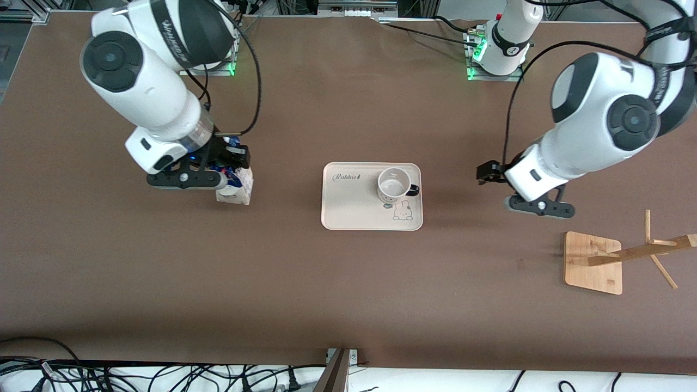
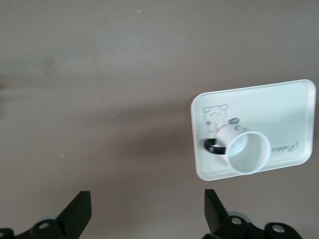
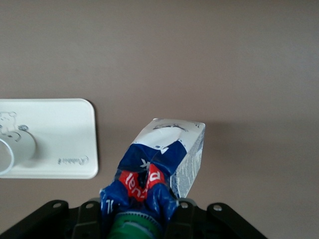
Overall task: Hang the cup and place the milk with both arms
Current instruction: 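Lift the carton with the right gripper while the left gripper reaches the mug, then grasp the white mug rim with the left gripper while the right gripper lowers the carton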
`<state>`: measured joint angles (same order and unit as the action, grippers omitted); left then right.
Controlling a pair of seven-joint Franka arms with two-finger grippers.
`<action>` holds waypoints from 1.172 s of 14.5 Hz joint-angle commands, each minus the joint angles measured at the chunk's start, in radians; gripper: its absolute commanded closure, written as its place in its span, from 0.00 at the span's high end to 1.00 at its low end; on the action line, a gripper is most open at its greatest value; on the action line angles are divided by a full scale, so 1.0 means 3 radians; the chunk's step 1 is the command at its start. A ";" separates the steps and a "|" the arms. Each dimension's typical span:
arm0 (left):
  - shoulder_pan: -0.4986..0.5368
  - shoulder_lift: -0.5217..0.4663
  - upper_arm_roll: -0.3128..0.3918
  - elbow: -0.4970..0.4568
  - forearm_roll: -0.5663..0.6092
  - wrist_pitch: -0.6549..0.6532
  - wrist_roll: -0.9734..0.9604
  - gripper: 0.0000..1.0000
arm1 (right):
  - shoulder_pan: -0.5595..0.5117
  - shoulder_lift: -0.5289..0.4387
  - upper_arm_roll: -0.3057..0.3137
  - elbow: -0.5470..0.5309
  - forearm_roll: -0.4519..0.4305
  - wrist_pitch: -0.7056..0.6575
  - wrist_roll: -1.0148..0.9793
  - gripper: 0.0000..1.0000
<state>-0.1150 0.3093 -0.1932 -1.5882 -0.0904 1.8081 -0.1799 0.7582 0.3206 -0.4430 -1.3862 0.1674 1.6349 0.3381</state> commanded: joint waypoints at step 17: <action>-0.1171 0.1065 -0.0169 -0.0223 0.0491 0.1408 -0.1727 1.00 | -0.0063 -0.0505 -0.0676 -0.1405 0.0066 0.0418 -0.0815 0.28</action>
<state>-0.4560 0.6173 -0.2498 -1.6568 0.0260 2.2114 -0.6850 0.7369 0.2923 -0.6487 -1.6231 0.1793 1.6403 0.1113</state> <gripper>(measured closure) 0.000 0.722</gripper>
